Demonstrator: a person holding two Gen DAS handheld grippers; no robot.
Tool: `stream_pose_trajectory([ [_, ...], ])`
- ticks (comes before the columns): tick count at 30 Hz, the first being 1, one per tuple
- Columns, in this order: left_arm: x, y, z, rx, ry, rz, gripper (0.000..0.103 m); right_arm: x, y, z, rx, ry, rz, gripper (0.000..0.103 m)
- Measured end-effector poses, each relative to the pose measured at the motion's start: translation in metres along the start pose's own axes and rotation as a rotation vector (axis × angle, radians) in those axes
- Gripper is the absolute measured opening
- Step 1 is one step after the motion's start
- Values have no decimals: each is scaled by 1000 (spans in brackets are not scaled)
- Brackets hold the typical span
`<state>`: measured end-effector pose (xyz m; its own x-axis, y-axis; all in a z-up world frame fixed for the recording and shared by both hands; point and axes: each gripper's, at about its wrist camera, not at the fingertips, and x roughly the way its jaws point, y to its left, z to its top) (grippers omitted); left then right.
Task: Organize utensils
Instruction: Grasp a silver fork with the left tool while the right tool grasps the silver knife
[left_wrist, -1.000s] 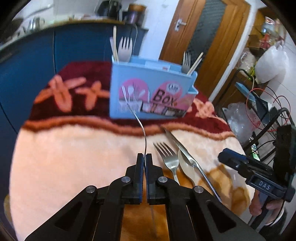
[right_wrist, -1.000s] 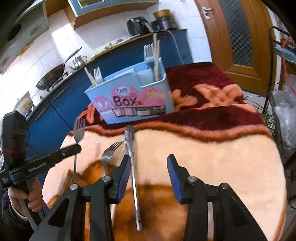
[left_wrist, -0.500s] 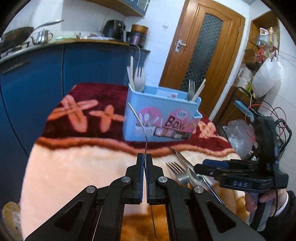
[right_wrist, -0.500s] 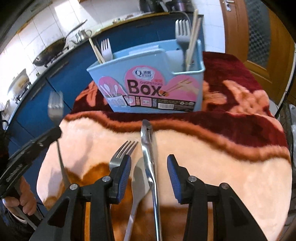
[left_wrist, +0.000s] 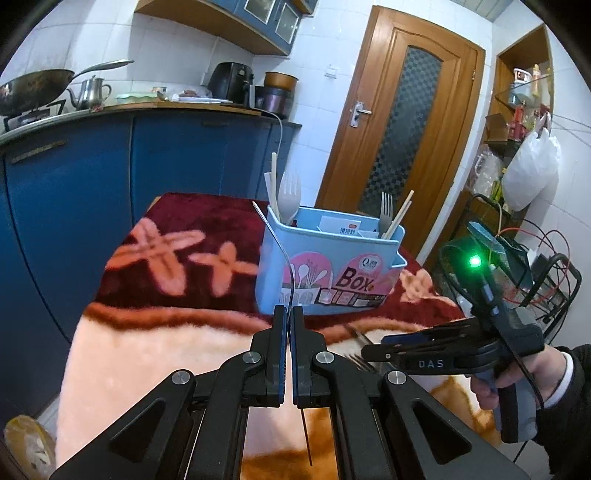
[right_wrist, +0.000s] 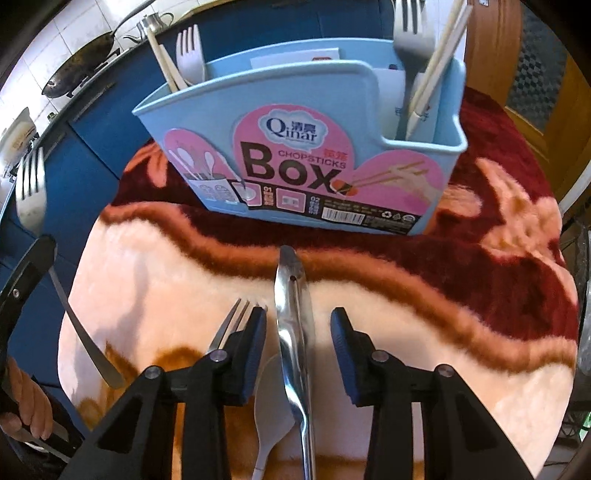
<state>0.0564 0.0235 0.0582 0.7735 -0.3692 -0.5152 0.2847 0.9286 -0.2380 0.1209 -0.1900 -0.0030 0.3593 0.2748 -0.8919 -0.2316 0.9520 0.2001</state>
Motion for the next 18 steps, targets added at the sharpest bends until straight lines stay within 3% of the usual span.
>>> stream_pose_trajectory([
  [4,-3,0,2,-3,-21,5,1,4,-1,3,1,11,-1,37],
  [7,-4,-2,2,2,-29,9,1,2,-2,1,-12,4,-22,25],
  [11,-4,-3,2,-2,-33,10,1,0,-4,-3,-5,-15,-6,22],
  [12,-5,-4,2,-2,-36,11,1,-2,-5,-4,-6,-25,1,22],
  [13,-5,-5,2,0,-38,10,1,-5,-7,-6,-8,-42,12,13],
  [16,-7,-7,1,10,-51,9,1,-22,-13,-15,-3,-114,53,4],
  [18,-9,-8,2,8,-62,8,1,-36,-19,-21,9,-165,74,4],
])
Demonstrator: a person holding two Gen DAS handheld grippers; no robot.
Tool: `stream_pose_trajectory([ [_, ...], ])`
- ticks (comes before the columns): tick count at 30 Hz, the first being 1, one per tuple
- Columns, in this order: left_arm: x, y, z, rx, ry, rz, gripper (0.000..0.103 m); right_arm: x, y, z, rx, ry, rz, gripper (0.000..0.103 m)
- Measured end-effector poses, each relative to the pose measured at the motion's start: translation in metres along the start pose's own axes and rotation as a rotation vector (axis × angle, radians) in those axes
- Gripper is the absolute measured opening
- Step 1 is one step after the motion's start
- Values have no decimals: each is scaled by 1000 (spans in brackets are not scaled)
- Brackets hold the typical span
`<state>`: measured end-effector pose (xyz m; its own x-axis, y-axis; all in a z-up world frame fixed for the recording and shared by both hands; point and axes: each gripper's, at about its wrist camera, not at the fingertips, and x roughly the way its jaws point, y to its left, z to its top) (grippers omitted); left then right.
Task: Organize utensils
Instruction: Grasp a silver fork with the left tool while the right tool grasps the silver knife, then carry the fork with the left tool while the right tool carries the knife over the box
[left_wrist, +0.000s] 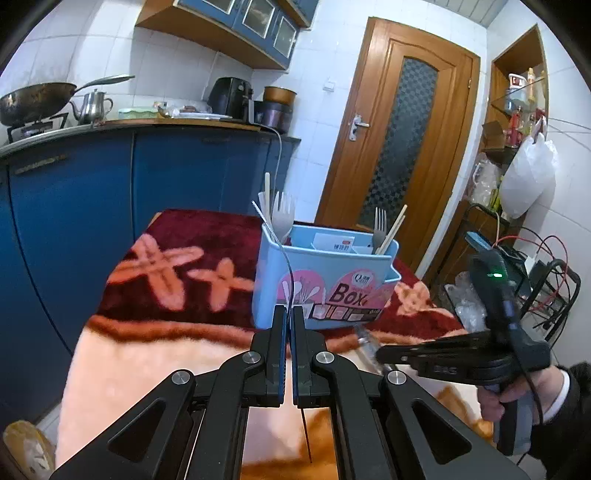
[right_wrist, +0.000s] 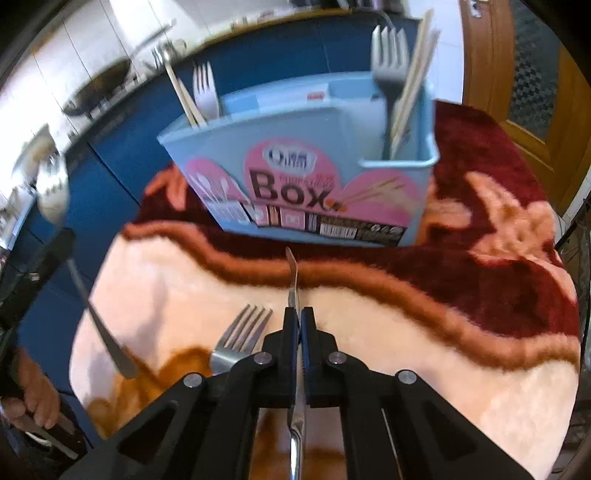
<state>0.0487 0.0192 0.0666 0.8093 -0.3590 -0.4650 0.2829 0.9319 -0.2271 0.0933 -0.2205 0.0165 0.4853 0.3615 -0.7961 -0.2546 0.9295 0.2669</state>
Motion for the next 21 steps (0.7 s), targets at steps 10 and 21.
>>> stream_pose_trajectory([
  [10,-3,-10,9,-4,-55,-5,1,-63,-9,-21,0,-300,3,3],
  [21,-3,-18,41,-4,-174,38,1,-118,-1,-20,-25,-617,-85,3],
])
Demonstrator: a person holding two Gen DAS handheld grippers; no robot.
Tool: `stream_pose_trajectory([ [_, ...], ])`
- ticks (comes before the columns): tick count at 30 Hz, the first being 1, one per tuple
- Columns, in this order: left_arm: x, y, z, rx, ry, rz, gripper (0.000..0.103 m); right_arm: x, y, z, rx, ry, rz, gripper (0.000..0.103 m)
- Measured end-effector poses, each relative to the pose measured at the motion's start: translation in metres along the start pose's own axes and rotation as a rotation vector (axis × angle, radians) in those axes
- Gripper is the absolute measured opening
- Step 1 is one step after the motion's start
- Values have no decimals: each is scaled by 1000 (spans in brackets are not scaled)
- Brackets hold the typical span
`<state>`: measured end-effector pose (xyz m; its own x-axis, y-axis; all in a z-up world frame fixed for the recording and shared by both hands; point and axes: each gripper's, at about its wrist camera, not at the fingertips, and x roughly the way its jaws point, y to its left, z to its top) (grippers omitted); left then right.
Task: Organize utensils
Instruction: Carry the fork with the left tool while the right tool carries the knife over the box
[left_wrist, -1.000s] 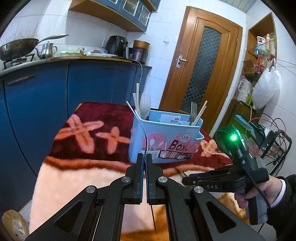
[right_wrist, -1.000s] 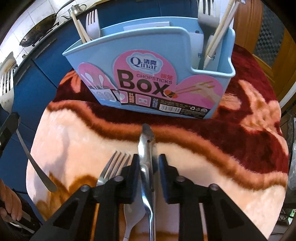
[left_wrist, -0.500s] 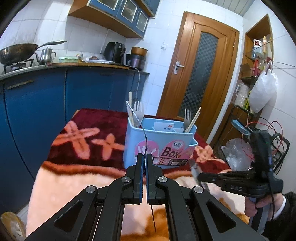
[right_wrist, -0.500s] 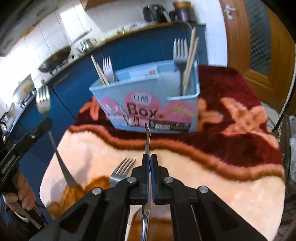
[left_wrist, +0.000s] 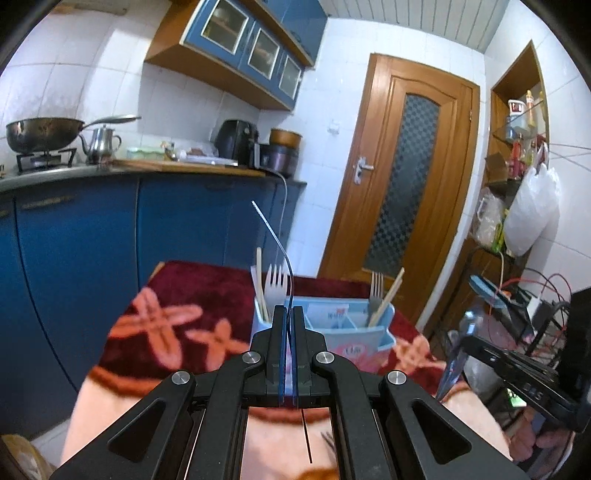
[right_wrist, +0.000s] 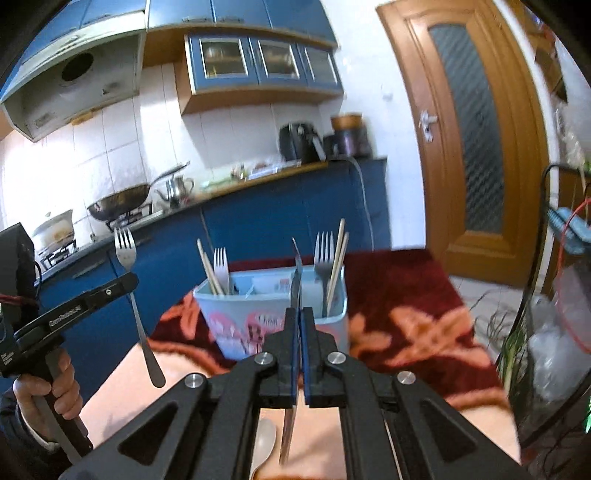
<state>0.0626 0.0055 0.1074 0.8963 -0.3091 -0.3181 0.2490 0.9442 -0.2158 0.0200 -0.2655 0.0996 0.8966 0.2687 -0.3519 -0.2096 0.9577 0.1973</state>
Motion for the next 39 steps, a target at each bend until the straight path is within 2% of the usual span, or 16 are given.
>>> stream_pose_trajectory([
  [6,10,-7,18,24,-50,28,1,-12,2,14,-17,-89,-29,3],
  [12,17,-13,39,55,-133,57,1,-14,-3,17,3,-100,-36,3],
  [21,36,-14,60,58,-199,88,1,-10,-7,29,3,-115,-58,3],
  [27,52,-15,62,67,-225,113,1,-8,-9,45,-10,-162,-69,3],
  [39,89,-8,40,66,-205,149,1,20,-6,72,-30,-233,-91,3],
])
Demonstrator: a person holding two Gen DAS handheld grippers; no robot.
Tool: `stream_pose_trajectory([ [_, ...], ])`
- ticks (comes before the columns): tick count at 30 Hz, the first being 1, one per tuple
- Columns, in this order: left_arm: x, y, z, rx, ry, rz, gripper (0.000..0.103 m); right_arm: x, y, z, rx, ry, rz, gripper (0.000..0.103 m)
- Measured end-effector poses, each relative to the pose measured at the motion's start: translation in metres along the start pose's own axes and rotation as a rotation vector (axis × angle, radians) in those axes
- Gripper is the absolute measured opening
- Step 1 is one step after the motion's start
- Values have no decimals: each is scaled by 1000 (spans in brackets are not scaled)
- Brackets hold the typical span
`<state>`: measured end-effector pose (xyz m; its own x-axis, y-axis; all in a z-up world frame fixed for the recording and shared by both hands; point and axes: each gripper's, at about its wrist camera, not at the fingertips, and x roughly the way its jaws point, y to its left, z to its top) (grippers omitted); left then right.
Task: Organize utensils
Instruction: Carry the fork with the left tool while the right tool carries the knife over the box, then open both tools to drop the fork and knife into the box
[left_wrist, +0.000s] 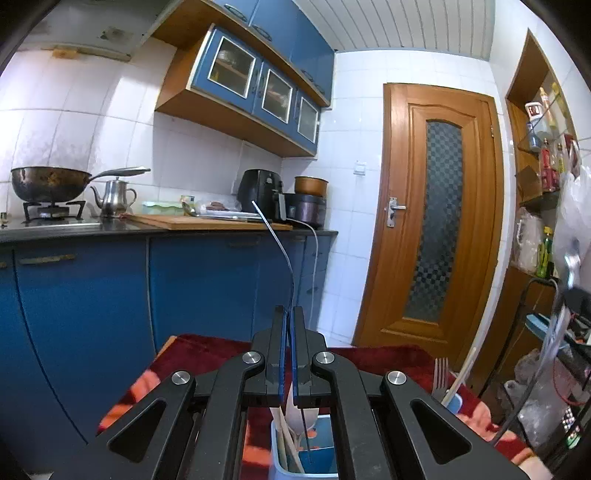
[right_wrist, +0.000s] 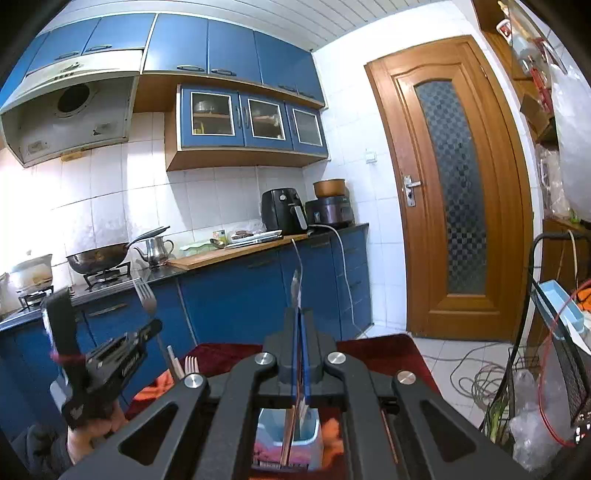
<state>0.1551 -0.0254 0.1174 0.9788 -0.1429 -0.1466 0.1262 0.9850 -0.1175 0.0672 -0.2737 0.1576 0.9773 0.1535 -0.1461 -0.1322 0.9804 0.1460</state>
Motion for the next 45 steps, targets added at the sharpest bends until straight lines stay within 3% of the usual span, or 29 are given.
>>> stream_pose_trajectory([
  [20,9,2,-39,-1,58,-45,2,57,14,-3,-87,3,-72,4],
  [29,13,3,-46,-22,101,-47,3,82,11,-42,-71,156,-33,4],
  [34,19,4,-49,-54,171,-60,7,83,7,-55,-23,207,7,18],
  [36,18,3,-49,-56,192,-62,8,79,6,-56,-10,212,21,18],
  [39,14,1,-48,-44,212,-70,12,70,5,-54,3,208,36,21],
  [43,3,-2,-44,-43,236,-85,33,57,5,-49,25,208,60,27],
  [45,-2,-3,-43,-38,243,-91,34,47,4,-47,41,205,75,29],
])
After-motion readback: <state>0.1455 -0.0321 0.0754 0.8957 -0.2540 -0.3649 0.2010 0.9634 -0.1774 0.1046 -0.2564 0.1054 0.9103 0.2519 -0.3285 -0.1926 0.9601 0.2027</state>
